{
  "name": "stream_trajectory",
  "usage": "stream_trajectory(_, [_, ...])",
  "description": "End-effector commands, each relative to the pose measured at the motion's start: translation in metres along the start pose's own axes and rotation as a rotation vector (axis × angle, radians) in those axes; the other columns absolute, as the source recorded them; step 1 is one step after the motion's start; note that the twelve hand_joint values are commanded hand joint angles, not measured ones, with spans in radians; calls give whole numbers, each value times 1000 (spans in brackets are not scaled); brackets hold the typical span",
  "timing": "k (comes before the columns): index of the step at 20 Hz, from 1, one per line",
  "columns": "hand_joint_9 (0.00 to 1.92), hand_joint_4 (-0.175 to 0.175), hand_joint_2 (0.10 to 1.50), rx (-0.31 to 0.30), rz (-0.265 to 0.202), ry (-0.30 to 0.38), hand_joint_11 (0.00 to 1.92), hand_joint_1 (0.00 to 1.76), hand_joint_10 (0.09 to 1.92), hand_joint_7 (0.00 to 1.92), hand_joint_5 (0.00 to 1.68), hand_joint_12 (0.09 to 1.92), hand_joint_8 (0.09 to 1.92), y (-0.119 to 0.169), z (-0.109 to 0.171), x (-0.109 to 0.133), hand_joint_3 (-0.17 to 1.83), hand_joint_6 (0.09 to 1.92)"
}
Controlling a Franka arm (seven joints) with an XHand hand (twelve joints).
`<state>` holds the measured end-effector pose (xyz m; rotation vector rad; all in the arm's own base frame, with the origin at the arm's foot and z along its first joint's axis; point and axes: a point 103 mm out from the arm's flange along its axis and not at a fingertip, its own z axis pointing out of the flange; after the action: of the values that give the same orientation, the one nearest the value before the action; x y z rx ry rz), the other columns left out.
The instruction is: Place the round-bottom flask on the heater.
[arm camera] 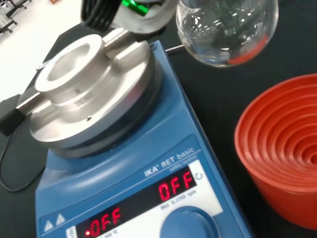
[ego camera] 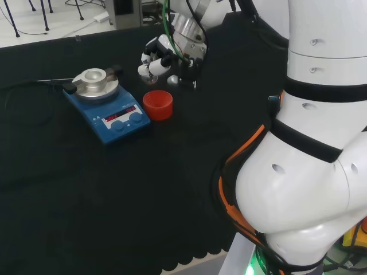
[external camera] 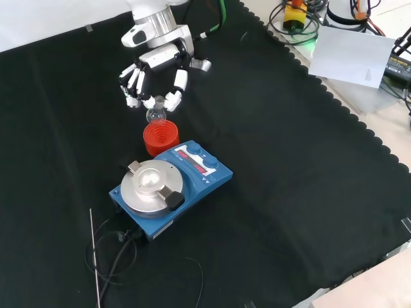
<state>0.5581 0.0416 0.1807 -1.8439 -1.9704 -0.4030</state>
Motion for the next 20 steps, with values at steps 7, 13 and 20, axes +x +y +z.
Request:
stream_trajectory(7, [712,175,777,34,-38,-14,173,1057,512,558,1063,1328,542,18,-10,30,614,1015])
stream_trajectory(13, [710,175,775,58,-79,-31,175,1058,513,557,1065,1328,543,44,-11,59,615,1012])
stream_trajectory(20, [710,175,773,83,-126,-42,178,1059,514,560,1068,1329,546,67,-5,89,616,1009])
